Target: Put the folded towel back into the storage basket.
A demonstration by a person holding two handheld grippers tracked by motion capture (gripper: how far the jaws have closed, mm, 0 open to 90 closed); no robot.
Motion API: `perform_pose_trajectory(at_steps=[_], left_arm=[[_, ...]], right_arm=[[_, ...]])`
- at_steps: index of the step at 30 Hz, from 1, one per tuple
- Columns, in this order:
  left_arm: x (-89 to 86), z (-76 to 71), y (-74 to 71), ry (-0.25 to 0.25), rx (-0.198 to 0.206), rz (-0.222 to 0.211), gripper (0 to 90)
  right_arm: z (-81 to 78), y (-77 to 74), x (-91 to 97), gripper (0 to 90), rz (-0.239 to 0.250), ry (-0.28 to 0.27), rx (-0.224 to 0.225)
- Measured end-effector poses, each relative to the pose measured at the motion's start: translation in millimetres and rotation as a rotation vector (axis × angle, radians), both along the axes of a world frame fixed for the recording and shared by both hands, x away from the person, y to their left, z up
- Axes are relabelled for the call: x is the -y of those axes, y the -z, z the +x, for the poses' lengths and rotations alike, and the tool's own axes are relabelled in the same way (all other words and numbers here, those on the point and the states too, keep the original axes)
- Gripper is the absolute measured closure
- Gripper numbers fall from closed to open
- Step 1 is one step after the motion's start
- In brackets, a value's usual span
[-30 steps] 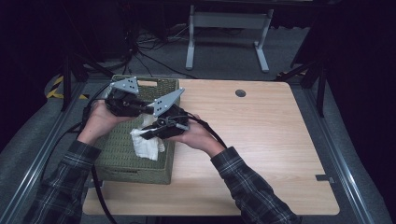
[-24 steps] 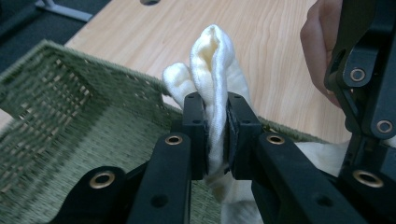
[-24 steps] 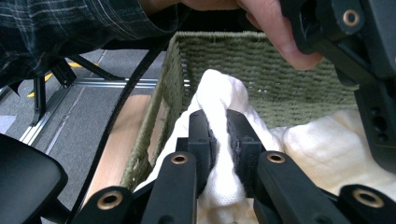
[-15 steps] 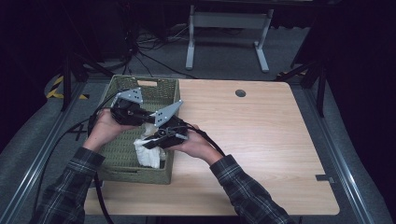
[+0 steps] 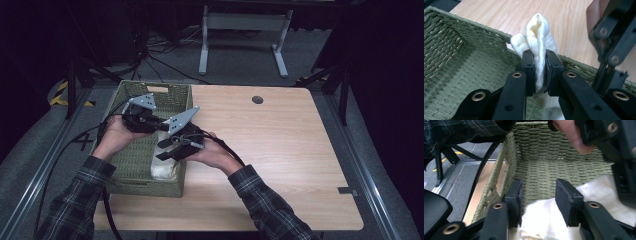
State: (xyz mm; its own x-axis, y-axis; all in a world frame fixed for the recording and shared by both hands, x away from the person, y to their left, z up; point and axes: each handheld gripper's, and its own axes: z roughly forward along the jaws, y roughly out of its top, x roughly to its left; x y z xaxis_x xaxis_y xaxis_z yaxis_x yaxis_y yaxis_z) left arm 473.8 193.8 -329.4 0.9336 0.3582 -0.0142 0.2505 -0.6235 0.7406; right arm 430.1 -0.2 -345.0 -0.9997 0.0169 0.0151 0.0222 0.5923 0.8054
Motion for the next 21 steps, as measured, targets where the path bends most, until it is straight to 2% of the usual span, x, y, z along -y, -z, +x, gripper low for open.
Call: perform_pose_trajectory(at_steps=[6,7,8,9,10,11,14,15,19,21], left_arm=[[1.2,9.5,-0.1,-0.055,-0.002,0.004,80.6],[2.6,12.7,-2.8,-0.077,-0.001,-0.008,80.6],[2.6,12.7,-2.8,-0.077,-0.001,-0.008,80.6],[3.5,15.5,-4.9,-0.098,0.009,0.012,80.6],[3.8,17.7,-5.7,-0.112,0.011,0.011,80.6],[3.4,22.9,-6.8,-0.132,0.003,-0.002,80.6],[4.4,33.0,-7.0,-0.161,0.009,0.01,80.5],[5.2,37.4,-5.8,-0.175,0.002,-0.007,80.5],[7.9,47.9,-3.4,-0.193,0.004,0.006,80.5],[9.4,51.6,-2.0,-0.208,-0.001,-0.003,80.3]], right_arm=[[2.5,-6.5,8.7,49.8,0.0,0.023,0.009],[3.7,-8.8,12.5,48.2,0.002,0.03,0.014],[3.7,-8.8,12.5,48.2,0.002,0.03,0.014],[4.1,-9.6,13.7,47.7,0.005,0.033,0.016],[5.2,-11.0,16.2,46.8,0.007,0.035,0.018],[5.5,-11.9,17.7,46.4,0.007,0.037,0.019],[6.6,-16.0,24.9,45.6,0.013,0.046,0.024],[6.5,-16.9,27.2,45.3,0.013,0.048,0.027],[6.6,-19.2,39.3,44.1,0.012,0.061,0.032],[6.8,-19.7,44.6,43.3,0.01,0.072,0.037]])
